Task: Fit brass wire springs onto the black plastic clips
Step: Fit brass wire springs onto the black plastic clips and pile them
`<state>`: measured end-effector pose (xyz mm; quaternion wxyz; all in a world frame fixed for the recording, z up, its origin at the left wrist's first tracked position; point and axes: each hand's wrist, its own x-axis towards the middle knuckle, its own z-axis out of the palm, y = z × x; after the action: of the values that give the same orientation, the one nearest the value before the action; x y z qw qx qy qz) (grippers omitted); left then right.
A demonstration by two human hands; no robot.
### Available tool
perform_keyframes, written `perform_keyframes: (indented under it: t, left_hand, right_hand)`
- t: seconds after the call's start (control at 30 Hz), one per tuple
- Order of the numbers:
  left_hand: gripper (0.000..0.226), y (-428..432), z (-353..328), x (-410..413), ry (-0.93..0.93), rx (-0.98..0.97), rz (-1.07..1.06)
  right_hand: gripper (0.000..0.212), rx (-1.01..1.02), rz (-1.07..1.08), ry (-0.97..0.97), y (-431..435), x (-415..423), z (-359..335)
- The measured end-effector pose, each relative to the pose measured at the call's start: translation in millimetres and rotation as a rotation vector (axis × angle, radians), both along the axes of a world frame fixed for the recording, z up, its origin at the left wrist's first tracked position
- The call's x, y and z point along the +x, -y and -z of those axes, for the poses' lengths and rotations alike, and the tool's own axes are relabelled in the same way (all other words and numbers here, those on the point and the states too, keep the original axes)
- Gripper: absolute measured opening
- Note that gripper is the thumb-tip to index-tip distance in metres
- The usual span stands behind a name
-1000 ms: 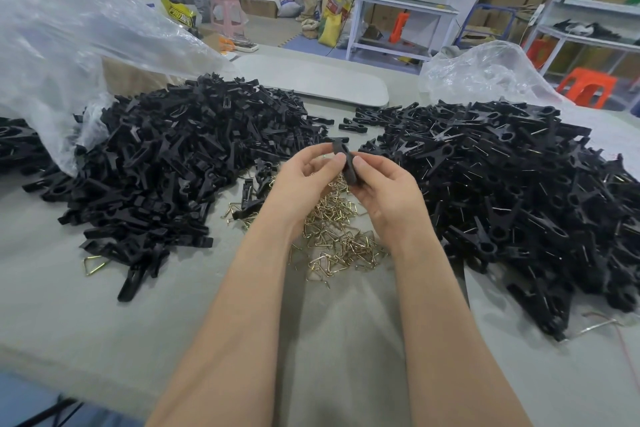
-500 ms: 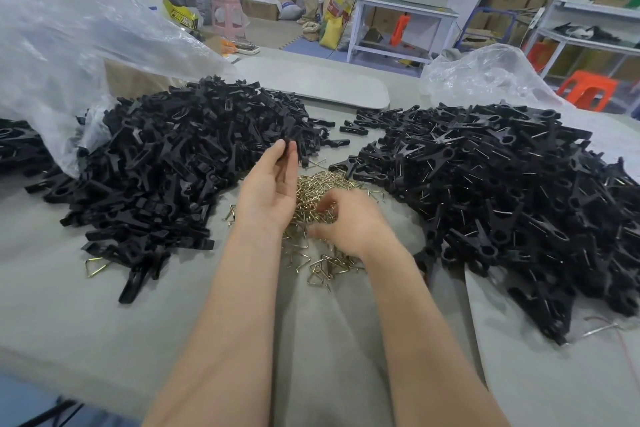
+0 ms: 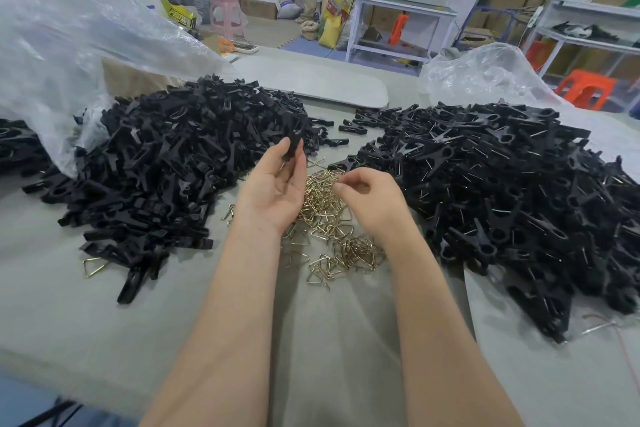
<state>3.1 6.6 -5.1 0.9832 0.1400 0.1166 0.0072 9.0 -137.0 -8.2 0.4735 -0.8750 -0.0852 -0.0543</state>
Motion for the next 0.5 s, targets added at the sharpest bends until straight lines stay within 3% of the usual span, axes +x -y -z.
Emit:
perform_keyframes:
  t: [0.1, 0.17, 0.23, 0.33, 0.5]
  left_hand:
    - [0.052, 1.4, -1.4, -1.3, 0.007, -0.028, -0.001]
    - [0.036, 2.5, -0.9, -1.0, -0.015, 0.022, 0.012]
    - [0.013, 6.8, -0.4, -0.2, -0.024, 0.272, 0.011]
    - [0.012, 16.0, 4.1, 1.8, 0.022, 0.783, 0.032]
    - [0.019, 26.7, 10.5, 2.8, 0.09, 1.063, 0.148]
  right_hand:
    - [0.012, 0.135, -0.007, -0.043, -0.6, 0.4, -0.9]
    - [0.008, 0.287, -0.008, -0.088, -1.3, 0.8, -2.0]
    - [0.01, 0.394, 0.063, -0.056, 0.8, 2.0, -3.1]
    - [0.02, 0.509, 0.17, 0.011, 6.1, 3.6, -3.1]
    - [0.021, 0.382, 0.169, 0.052, 0.8, 3.2, 0.7]
